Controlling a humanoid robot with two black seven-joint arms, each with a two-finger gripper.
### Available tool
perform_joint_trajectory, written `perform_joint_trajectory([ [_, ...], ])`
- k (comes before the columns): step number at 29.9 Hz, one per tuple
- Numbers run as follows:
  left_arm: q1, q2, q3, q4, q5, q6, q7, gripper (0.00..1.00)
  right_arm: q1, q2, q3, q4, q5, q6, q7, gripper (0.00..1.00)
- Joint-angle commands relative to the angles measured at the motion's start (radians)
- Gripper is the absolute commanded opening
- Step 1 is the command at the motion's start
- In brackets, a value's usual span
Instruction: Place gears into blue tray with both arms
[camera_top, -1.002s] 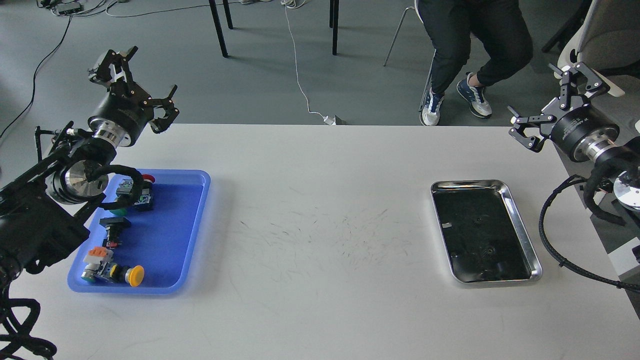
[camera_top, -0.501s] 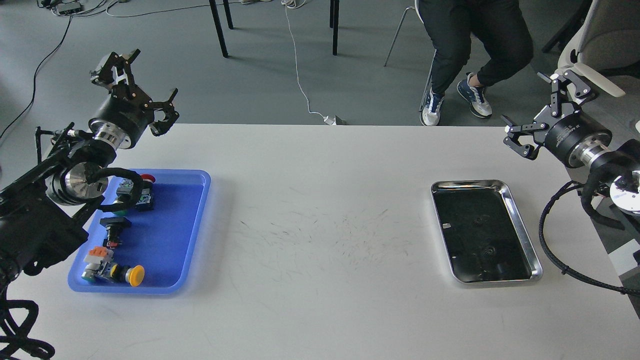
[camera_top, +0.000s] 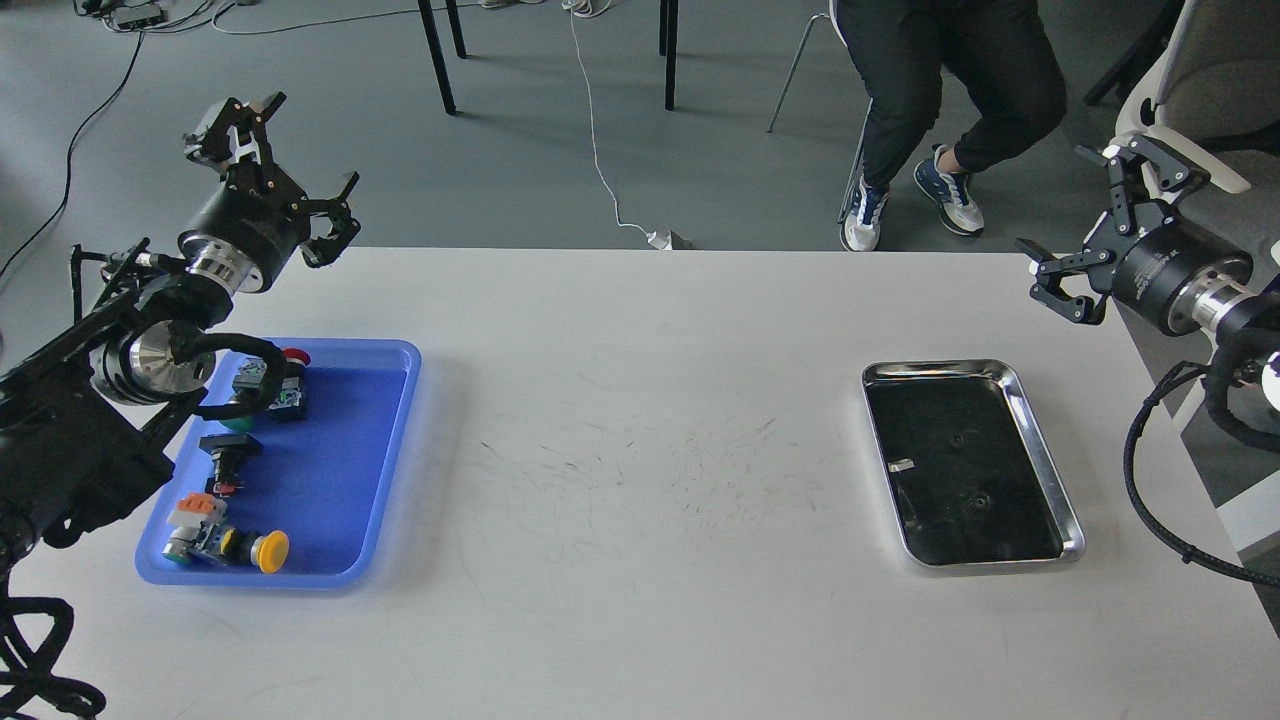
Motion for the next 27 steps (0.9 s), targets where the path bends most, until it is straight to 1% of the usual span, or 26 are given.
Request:
perform_joint_trajectory([
  [1, 0.002, 0.003, 0.0, -0.007, 0.0, 0.0, 0.0, 0.99, 0.003, -0.052, -0.021, 0.03, -0.043, 0.002, -0.007, 0.99],
  [4, 0.002, 0.003, -0.003, -0.007, -0.001, -0.001, -0.002, 0.99, 0.043, -0.076, -0.075, 0.051, -0.107, 0.002, -0.009, 0.99],
  [10, 0.003, 0.005, -0.011, -0.007, -0.001, 0.0, -0.005, 0.99, 0.156, -0.138, -0.243, 0.088, -0.167, 0.002, -0.012, 0.99],
  [15, 0.003, 0.015, -0.009, -0.007, -0.001, -0.008, -0.005, 0.99, 0.288, -0.156, -0.394, 0.1, -0.299, 0.002, -0.053, 0.99],
  [19, 0.003, 0.024, -0.006, -0.007, 0.0, -0.023, -0.003, 0.99, 0.409, -0.164, -0.558, 0.148, -0.438, 0.005, -0.081, 0.99],
  [21, 0.005, 0.026, -0.006, -0.007, 0.0, -0.023, -0.005, 0.99, 0.474, -0.178, -0.651, 0.174, -0.51, 0.027, -0.093, 0.99],
  [24, 0.005, 0.032, -0.006, -0.007, 0.0, -0.023, -0.005, 0.99, 0.569, -0.179, -0.778, 0.194, -0.606, 0.076, -0.095, 0.99],
  [27, 0.005, 0.032, -0.006, -0.007, 0.0, -0.023, -0.005, 0.99, 0.644, -0.178, -0.892, 0.211, -0.681, 0.103, -0.096, 0.99],
])
